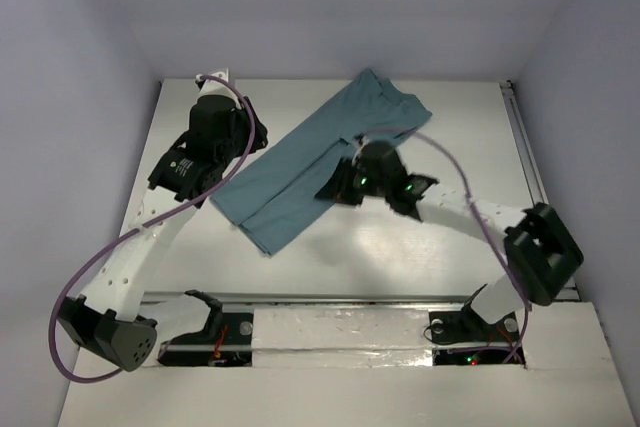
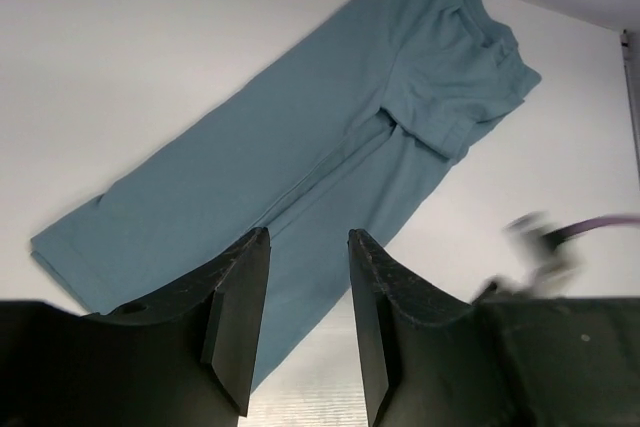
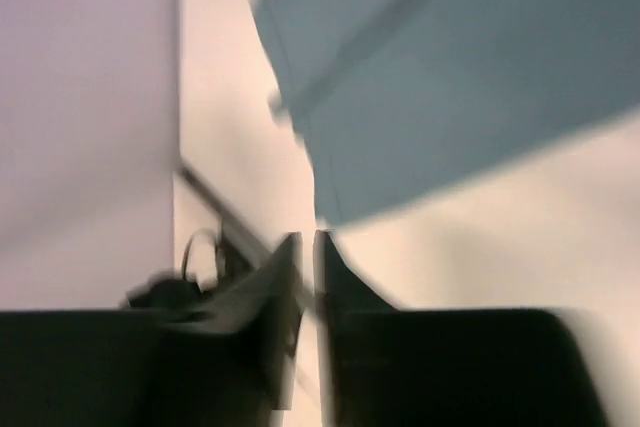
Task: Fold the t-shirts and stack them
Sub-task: Rotate the tshirt 90 degrees
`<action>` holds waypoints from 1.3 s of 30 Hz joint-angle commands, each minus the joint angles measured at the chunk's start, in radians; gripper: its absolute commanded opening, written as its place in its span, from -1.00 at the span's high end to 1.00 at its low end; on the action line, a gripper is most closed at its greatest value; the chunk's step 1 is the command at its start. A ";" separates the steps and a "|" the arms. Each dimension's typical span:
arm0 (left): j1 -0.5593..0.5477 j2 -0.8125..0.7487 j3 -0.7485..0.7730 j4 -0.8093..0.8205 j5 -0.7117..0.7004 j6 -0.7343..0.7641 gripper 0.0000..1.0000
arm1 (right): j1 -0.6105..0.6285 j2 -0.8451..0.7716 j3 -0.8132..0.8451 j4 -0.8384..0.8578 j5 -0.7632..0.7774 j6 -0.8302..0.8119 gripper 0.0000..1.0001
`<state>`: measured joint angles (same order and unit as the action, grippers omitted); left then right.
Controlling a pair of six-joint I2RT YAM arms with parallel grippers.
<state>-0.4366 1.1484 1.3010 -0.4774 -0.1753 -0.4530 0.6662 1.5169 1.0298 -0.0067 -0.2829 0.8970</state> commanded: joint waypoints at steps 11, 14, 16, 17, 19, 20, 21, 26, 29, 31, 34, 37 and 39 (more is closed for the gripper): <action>0.006 -0.026 -0.008 0.026 0.063 0.014 0.38 | 0.200 0.347 -0.137 0.212 0.163 0.342 -0.14; 0.006 -0.027 -0.038 0.036 0.068 0.007 0.38 | 0.200 0.451 -0.097 0.232 0.172 0.367 0.31; 0.006 -0.024 -0.048 0.036 0.083 0.002 0.38 | 0.200 0.491 -0.056 0.238 0.177 0.364 0.77; 0.006 -0.021 -0.054 0.037 0.088 -0.001 0.38 | 0.200 0.511 -0.057 0.250 0.156 0.364 0.89; 0.006 -0.018 -0.063 0.045 0.097 -0.001 0.38 | 0.168 0.490 -0.120 0.272 0.151 0.372 1.00; 0.006 -0.010 -0.071 0.048 0.102 -0.001 0.38 | 0.159 0.458 -0.164 0.280 0.166 0.362 1.00; 0.006 -0.007 -0.075 0.051 0.106 -0.001 0.38 | 0.148 0.371 -0.212 0.280 0.172 0.347 1.00; 0.006 0.034 -0.127 0.092 0.158 0.002 0.38 | 0.116 0.001 -0.497 0.006 0.179 0.191 1.00; 0.006 0.085 -0.129 0.118 0.169 0.010 0.37 | 0.116 -0.226 -0.578 -0.200 0.116 0.143 1.00; 0.006 0.118 -0.117 0.141 0.169 0.019 0.36 | 0.116 -0.334 -0.637 -0.344 0.122 0.158 1.00; 0.006 0.203 -0.086 0.178 0.155 0.039 0.33 | 0.116 -0.529 -0.645 -0.512 0.166 0.187 1.00; 0.006 0.324 -0.048 0.226 0.137 0.063 0.29 | 0.116 -0.643 -0.582 -0.671 0.203 0.200 0.94; 0.006 0.448 0.013 0.252 0.119 0.085 0.26 | 0.116 -0.699 -0.533 -0.754 0.266 0.198 0.22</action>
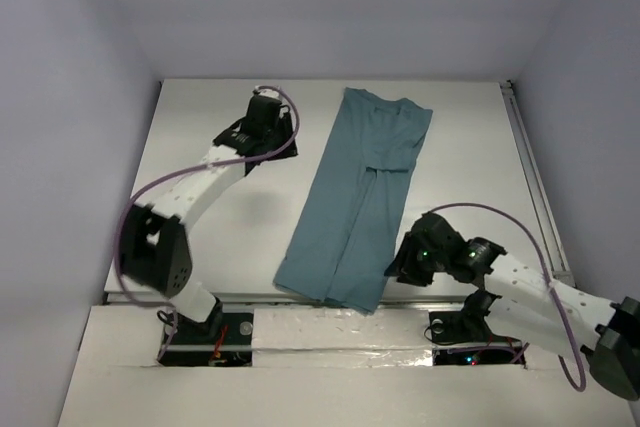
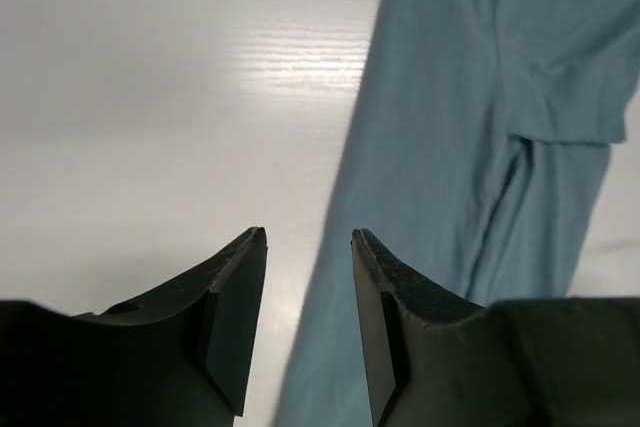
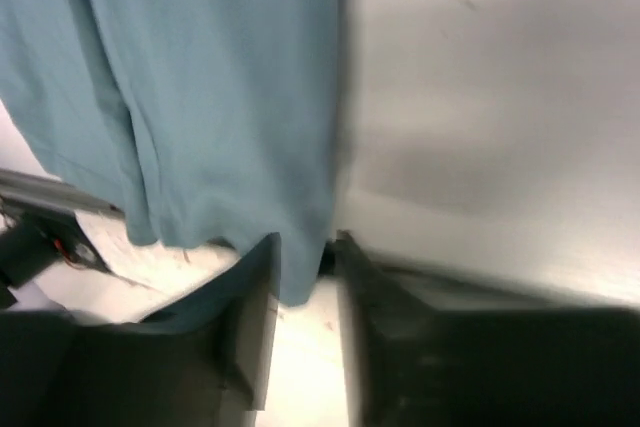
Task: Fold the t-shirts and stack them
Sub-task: Rotate the tshirt 90 degrees
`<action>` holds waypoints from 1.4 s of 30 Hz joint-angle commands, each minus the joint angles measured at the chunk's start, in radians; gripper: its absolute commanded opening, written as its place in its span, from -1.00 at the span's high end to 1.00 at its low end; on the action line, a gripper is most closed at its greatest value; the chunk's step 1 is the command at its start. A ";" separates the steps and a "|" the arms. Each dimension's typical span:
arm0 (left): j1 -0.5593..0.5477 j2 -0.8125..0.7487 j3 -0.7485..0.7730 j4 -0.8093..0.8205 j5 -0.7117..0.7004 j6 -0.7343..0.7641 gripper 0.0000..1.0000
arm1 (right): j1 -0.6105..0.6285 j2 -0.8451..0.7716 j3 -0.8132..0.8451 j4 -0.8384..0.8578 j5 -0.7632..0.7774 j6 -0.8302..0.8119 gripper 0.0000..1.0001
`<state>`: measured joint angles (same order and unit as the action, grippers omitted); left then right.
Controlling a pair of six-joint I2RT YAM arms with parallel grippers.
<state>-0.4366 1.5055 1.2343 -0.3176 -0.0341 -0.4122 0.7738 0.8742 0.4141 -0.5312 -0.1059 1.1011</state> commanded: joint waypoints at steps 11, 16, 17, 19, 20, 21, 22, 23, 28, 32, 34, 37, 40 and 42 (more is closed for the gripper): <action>0.006 0.671 0.566 0.078 0.085 0.053 0.11 | -0.137 0.100 0.379 -0.196 0.293 -0.223 1.00; 0.015 0.817 0.680 0.041 0.126 0.070 0.17 | -0.460 0.244 0.460 -0.012 0.114 -0.449 1.00; 0.015 0.847 0.695 0.043 0.158 0.064 0.19 | -0.488 0.303 0.477 0.002 0.080 -0.470 1.00; 0.015 0.872 0.709 0.060 0.184 0.055 0.23 | -0.559 0.362 0.515 0.048 0.051 -0.517 1.00; 0.015 0.892 0.718 0.063 0.210 0.052 0.27 | -0.586 0.391 0.528 0.071 0.040 -0.527 0.77; 0.015 0.900 0.729 0.075 0.229 0.044 0.30 | -0.619 0.458 0.541 0.089 -0.003 -0.533 0.62; 0.015 0.909 0.734 0.080 0.250 0.036 0.33 | -0.649 0.494 0.581 0.127 -0.032 -0.529 0.50; 0.015 0.921 0.738 0.083 0.264 0.033 0.47 | -0.706 0.529 0.603 0.151 -0.056 -0.524 0.21; 0.024 0.930 0.737 0.117 0.301 0.023 1.00 | -0.777 0.763 0.771 0.211 -0.146 -0.497 -0.08; 0.061 0.880 0.628 0.207 0.394 -0.017 1.00 | -0.786 0.920 0.952 0.171 -0.138 -0.520 -0.08; 0.070 0.860 0.601 0.239 0.399 -0.020 1.00 | -0.809 0.960 1.015 0.189 -0.147 -0.503 -0.12; 0.090 0.834 0.574 0.242 0.358 0.004 1.00 | -0.835 1.060 1.112 0.198 -0.182 -0.463 -0.32; 0.143 0.806 0.530 0.267 0.338 -0.017 1.00 | -0.846 1.173 1.218 0.191 -0.192 -0.443 -0.34; 0.173 0.776 0.480 0.290 0.327 -0.033 1.00 | -0.846 1.261 1.284 0.168 -0.207 -0.443 -0.33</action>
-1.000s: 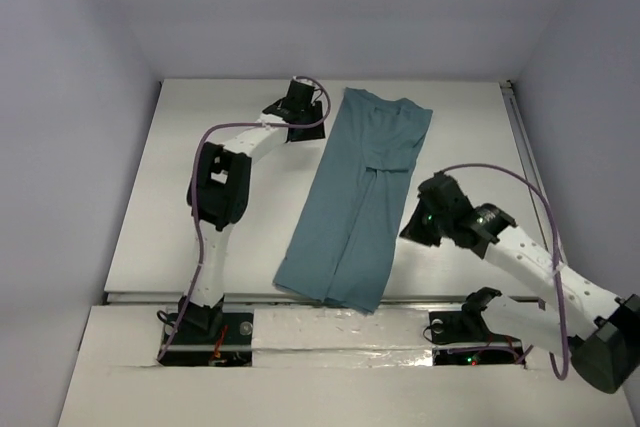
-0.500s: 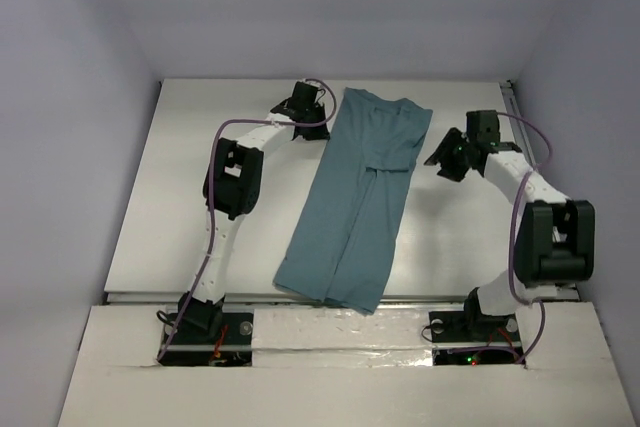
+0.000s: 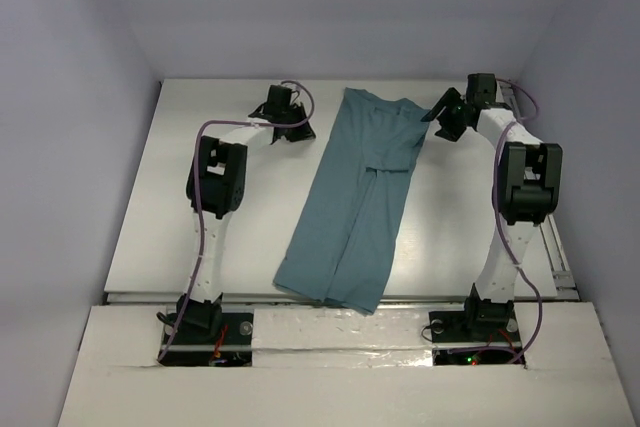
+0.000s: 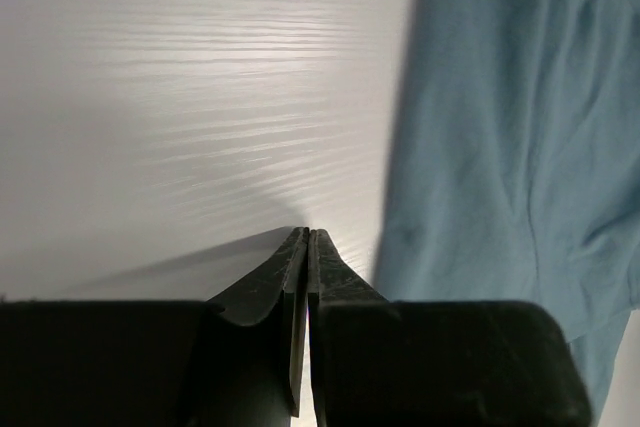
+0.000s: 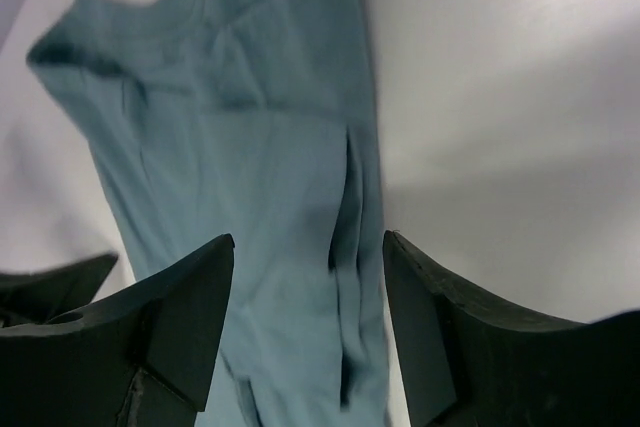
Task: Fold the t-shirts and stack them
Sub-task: Rotate the tshirt 90 degrees
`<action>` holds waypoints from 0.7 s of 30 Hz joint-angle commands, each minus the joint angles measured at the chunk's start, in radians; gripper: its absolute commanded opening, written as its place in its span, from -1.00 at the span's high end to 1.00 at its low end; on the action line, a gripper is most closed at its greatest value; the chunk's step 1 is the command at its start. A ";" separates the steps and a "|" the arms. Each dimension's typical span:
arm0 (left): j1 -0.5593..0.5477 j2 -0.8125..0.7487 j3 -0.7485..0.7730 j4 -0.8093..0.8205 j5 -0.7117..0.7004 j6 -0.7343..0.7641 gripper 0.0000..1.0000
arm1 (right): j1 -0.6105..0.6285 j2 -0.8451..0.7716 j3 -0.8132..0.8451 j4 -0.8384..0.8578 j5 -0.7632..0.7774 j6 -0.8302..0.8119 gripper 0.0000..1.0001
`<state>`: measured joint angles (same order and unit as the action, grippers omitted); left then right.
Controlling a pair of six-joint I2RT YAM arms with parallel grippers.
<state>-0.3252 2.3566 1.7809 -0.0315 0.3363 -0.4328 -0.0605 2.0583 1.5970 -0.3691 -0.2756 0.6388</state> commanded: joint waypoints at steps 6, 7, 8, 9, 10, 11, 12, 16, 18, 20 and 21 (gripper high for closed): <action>0.097 -0.099 -0.089 0.025 0.094 -0.011 0.65 | -0.012 0.224 0.308 -0.086 -0.088 -0.011 -0.18; 0.080 -0.100 -0.087 0.025 0.122 0.011 0.39 | -0.012 0.233 0.311 -0.088 -0.086 -0.013 -0.18; 0.054 -0.097 -0.083 0.025 0.145 0.025 0.13 | -0.012 0.232 0.302 -0.079 -0.085 -0.013 -0.18; 0.042 -0.094 -0.060 0.019 0.148 0.037 0.10 | -0.012 0.230 0.285 -0.074 -0.080 -0.010 -0.18; 0.028 -0.082 -0.049 -0.010 0.141 0.058 0.10 | -0.012 0.227 0.276 -0.070 -0.070 -0.005 -0.18; 0.005 -0.074 -0.023 -0.024 0.120 0.068 0.10 | -0.012 0.224 0.268 -0.070 -0.062 -0.004 -0.18; -0.008 -0.063 -0.006 -0.045 0.107 0.078 0.11 | -0.012 0.220 0.239 -0.062 -0.059 -0.004 -0.18; -0.052 -0.007 0.046 -0.122 0.066 0.109 0.14 | -0.012 0.214 0.183 -0.022 -0.076 -0.002 -0.17; -0.064 0.016 0.054 -0.127 0.069 0.108 0.15 | -0.012 0.209 0.161 -0.004 -0.082 -0.001 -0.16; -0.074 0.036 0.060 -0.119 0.069 0.097 0.21 | -0.012 0.212 0.156 -0.004 -0.083 -0.002 -0.15; -0.074 0.044 0.072 -0.117 0.067 0.086 0.28 | -0.012 0.220 0.158 -0.004 -0.088 -0.004 -0.15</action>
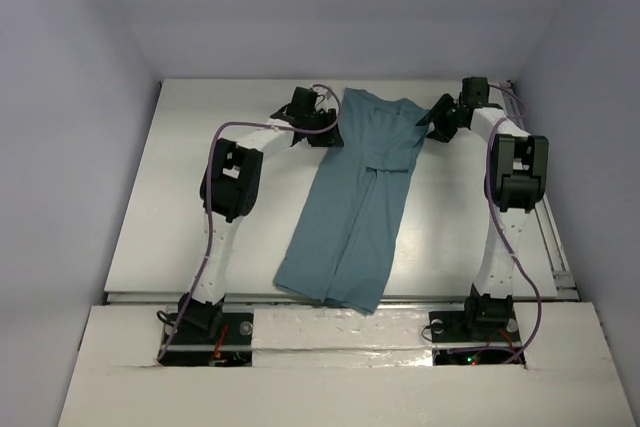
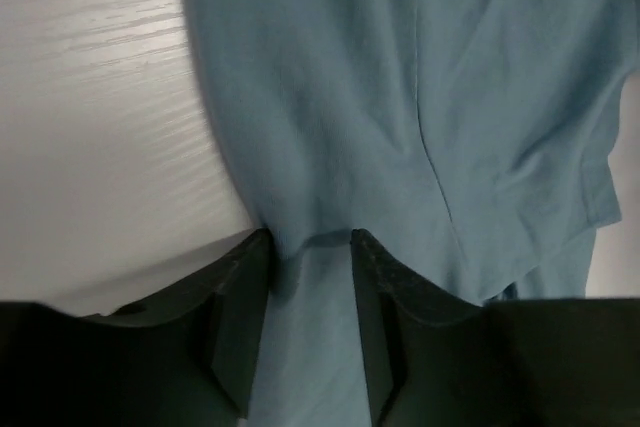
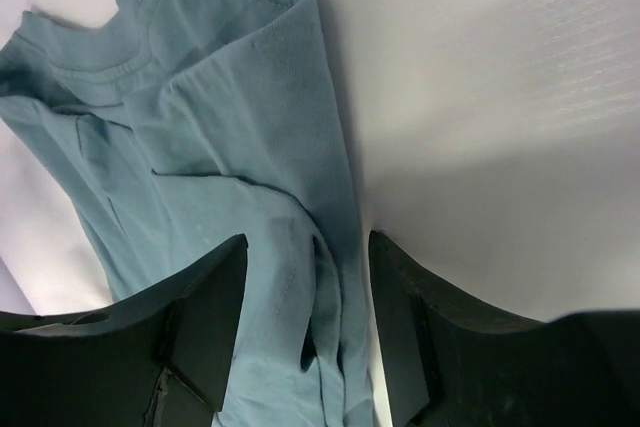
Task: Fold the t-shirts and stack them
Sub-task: Rotate the tshirt 90 degrees
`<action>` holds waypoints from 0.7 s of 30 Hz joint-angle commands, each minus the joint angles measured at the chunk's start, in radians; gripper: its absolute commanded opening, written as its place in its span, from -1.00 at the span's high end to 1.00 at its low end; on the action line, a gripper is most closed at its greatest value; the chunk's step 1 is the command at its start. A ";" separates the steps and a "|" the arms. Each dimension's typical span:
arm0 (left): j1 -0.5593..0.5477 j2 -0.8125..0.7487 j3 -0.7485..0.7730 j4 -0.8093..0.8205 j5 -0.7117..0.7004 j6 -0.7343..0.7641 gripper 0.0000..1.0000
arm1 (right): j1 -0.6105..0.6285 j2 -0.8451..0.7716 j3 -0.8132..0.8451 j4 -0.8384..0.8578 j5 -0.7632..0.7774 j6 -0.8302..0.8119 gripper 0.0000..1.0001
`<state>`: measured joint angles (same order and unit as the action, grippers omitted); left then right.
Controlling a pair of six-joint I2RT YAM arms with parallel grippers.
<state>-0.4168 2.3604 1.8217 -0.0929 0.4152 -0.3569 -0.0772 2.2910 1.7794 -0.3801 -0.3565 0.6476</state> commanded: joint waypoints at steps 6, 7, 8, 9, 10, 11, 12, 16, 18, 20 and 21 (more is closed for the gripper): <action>0.018 0.043 0.047 -0.045 -0.091 -0.005 1.00 | 0.005 0.041 0.046 -0.016 -0.022 -0.014 0.12; 0.030 0.034 0.036 -0.024 -0.102 -0.016 1.00 | 0.005 0.060 0.058 -0.019 -0.044 -0.009 0.29; 0.030 0.016 0.027 -0.016 -0.107 -0.023 1.00 | 0.005 0.074 0.078 -0.023 -0.058 -0.006 0.48; 0.054 0.007 0.001 -0.005 -0.119 -0.033 1.00 | 0.005 0.090 0.124 -0.029 -0.071 -0.003 0.51; 0.064 -0.004 -0.013 0.011 -0.124 -0.040 1.00 | 0.005 0.123 0.152 -0.043 -0.090 0.004 0.51; 0.073 -0.027 -0.030 0.019 -0.131 -0.051 1.00 | 0.005 0.140 0.179 -0.046 -0.097 0.007 0.51; 0.087 -0.038 -0.063 0.025 -0.136 -0.056 1.00 | 0.005 0.159 0.208 -0.052 -0.107 0.014 0.51; 0.105 -0.104 -0.156 0.057 -0.168 -0.073 1.00 | 0.025 0.267 0.439 -0.068 -0.173 0.073 0.52; 0.105 -0.142 -0.202 0.065 -0.156 -0.083 0.44 | 0.050 0.347 0.533 -0.053 -0.199 0.110 0.46; 0.115 -0.188 -0.225 0.058 -0.159 -0.082 -0.03 | 0.059 0.401 0.671 -0.014 -0.234 0.187 0.39; 0.115 -0.206 -0.251 0.053 -0.171 -0.080 -0.28 | 0.059 0.422 0.702 0.010 -0.245 0.219 0.23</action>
<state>-0.3126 2.2368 1.6283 0.0071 0.3096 -0.4408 -0.0441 2.6671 2.3447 -0.4324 -0.5240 0.7631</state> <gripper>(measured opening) 0.582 0.349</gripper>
